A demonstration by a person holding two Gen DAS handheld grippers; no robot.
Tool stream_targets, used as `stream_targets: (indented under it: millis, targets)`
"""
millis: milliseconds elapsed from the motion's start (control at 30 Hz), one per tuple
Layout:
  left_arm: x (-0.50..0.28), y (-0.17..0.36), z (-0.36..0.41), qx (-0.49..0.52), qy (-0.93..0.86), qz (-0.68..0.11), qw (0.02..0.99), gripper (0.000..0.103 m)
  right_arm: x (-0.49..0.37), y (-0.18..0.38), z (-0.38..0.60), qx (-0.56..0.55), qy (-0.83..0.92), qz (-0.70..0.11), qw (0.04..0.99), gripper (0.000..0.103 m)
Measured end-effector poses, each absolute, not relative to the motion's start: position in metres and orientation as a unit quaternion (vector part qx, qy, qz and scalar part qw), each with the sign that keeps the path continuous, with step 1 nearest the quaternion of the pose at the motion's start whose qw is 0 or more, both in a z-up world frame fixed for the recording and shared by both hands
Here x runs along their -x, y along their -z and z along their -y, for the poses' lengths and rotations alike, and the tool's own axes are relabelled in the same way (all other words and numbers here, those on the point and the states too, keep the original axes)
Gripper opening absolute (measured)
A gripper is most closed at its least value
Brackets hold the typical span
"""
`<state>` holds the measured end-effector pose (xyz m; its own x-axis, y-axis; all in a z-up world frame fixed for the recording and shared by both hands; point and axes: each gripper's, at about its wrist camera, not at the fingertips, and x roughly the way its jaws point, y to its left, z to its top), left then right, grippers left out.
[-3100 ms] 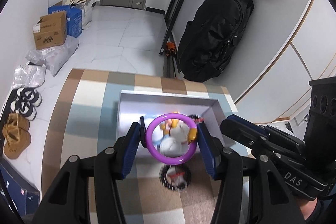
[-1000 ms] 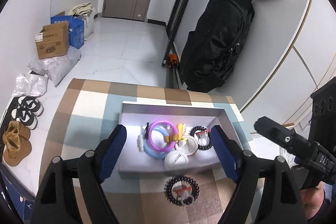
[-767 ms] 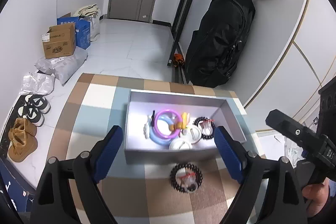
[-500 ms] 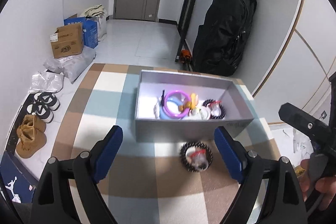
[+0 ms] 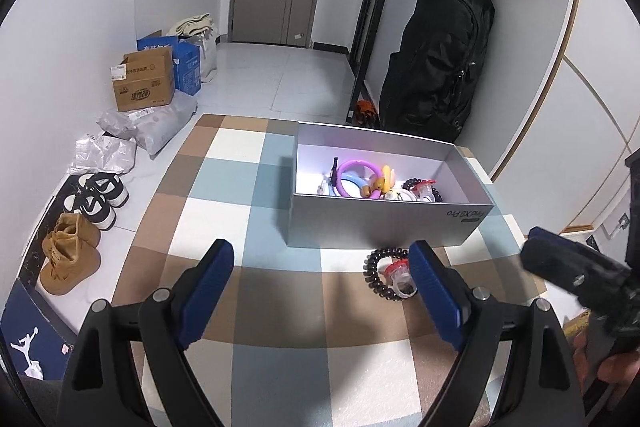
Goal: Organize jewelry
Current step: 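Withdraw both grippers from the box toward the black bead bracelet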
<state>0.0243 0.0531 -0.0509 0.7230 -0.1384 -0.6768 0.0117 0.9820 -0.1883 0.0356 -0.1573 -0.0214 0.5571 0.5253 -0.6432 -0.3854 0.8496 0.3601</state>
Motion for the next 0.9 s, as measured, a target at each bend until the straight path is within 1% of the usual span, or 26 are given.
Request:
stream_targets:
  millis: [133,167,267,367,500,667,733,800,900]
  targets:
    - [-0.023,0.053,-0.059,0.097,0.048,-0.371,0.922,0.086,-0.034,0.029,0.144,-0.073,-0.262,-0.403,0.874,0.102]
    - [-0.024,0.053,-0.060,0.100,0.051,-0.374,0.921,0.086,-0.035,0.030,0.142,-0.068,-0.263,-0.405,0.873,0.100]
    - [-0.024,0.054,-0.066,0.108,0.050,-0.374,0.920,0.086,-0.036,0.035,0.133,-0.057,-0.266,-0.414,0.869,0.089]
    - [-0.023,0.053,-0.073,0.116,0.047,-0.373,0.920,0.086,-0.039,0.039,0.126,-0.047,-0.268,-0.420,0.866,0.084]
    - [-0.025,0.057,-0.082,0.136,0.045,-0.383,0.913,0.086,-0.044,0.046,0.118,-0.042,-0.270,-0.431,0.860,0.075]
    - [-0.030,0.065,-0.089,0.157,0.057,-0.411,0.896,0.086,-0.047,0.054,0.107,-0.023,-0.274,-0.442,0.854,0.073]
    - [-0.031,0.066,-0.092,0.161,0.061,-0.414,0.894,0.086,-0.048,0.058,0.103,-0.016,-0.278,-0.447,0.850,0.069]
    - [-0.031,0.067,-0.095,0.167,0.061,-0.418,0.891,0.086,-0.050,0.061,0.100,-0.009,-0.278,-0.452,0.848,0.059]
    - [-0.032,0.070,-0.101,0.181,0.057,-0.425,0.885,0.086,-0.052,0.066,0.095,0.002,-0.276,-0.454,0.847,0.051]
